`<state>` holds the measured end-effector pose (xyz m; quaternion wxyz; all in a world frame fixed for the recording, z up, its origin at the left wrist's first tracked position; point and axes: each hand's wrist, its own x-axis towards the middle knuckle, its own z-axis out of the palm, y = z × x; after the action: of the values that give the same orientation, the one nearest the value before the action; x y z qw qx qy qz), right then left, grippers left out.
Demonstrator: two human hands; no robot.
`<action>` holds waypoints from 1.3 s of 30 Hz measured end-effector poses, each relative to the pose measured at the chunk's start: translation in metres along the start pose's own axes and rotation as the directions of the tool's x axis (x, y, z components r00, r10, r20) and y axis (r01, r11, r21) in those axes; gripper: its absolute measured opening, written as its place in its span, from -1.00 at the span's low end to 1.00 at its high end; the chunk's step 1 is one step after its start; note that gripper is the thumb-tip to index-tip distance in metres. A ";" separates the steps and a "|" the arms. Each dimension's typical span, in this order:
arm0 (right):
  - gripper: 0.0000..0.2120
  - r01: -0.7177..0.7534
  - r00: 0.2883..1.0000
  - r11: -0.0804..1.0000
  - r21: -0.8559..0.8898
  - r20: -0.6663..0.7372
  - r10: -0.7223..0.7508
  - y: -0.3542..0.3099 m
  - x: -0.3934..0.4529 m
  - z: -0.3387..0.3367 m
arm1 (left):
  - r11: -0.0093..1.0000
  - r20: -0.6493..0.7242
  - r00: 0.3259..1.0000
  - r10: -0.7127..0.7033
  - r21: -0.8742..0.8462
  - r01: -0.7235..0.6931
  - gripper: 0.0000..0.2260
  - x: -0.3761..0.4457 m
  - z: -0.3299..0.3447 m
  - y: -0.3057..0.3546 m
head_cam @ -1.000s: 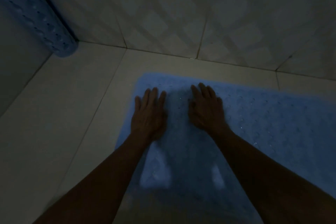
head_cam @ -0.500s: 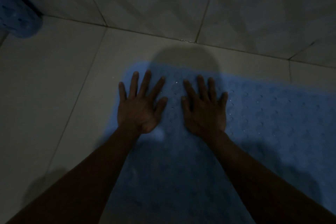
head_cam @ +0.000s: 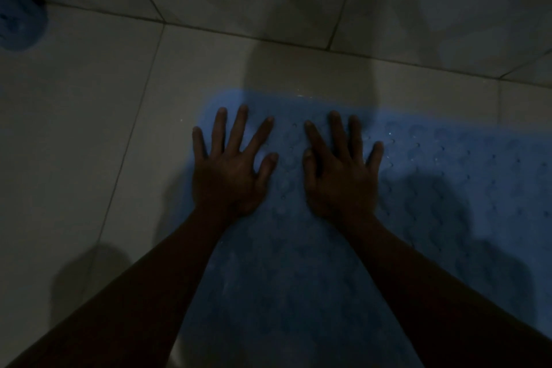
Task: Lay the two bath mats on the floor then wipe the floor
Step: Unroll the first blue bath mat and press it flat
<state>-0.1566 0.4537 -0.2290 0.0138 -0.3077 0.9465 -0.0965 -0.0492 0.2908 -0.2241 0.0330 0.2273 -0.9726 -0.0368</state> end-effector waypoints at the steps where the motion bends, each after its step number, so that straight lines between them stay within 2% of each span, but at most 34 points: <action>1: -0.51 -0.001 1.000 1.000 -0.006 0.000 0.001 -0.001 0.000 0.000 | 1.000 0.006 1.000 -0.010 0.000 0.010 -0.49 0.000 0.000 0.000; 7: -0.48 -0.060 0.991 0.998 0.014 0.117 0.058 -0.001 0.006 0.000 | 0.998 0.118 0.992 -0.031 -0.046 0.037 -0.47 0.001 0.001 -0.002; 12: -0.48 -0.037 0.992 0.997 0.062 0.122 0.029 -0.013 -0.003 -0.024 | 0.992 0.095 0.994 -0.062 -0.101 0.072 -0.46 -0.011 -0.029 0.010; 17: -0.41 -0.024 0.988 0.995 0.100 0.155 0.009 -0.017 -0.075 -0.033 | 0.991 0.178 0.983 -0.033 -0.124 0.056 -0.39 -0.089 -0.036 0.022; 22: -0.38 -0.006 0.993 0.999 0.033 0.116 0.002 -0.017 -0.152 -0.038 | 0.988 0.219 0.971 -0.096 -0.099 0.119 -0.40 -0.155 -0.037 0.037; 28: -0.38 -0.019 0.991 1.000 0.011 0.133 0.017 -0.015 -0.168 -0.030 | 0.989 0.209 0.973 -0.101 -0.087 0.121 -0.40 -0.163 -0.033 0.038; 35: -0.37 0.000 0.998 1.000 -0.020 0.065 0.001 -0.008 -0.166 -0.013 | 0.991 0.199 0.973 -0.116 -0.038 0.126 -0.38 -0.165 -0.009 0.033; 39: -0.38 -0.003 0.991 1.000 -0.012 0.134 0.004 -0.004 -0.168 -0.006 | 0.992 0.217 0.970 -0.110 -0.033 0.120 -0.38 -0.165 -0.013 0.033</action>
<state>-0.0187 0.5500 -0.2281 0.0755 -0.3120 0.9445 -0.0702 0.0844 0.3931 -0.2158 -0.0690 0.2770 -0.9546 -0.0853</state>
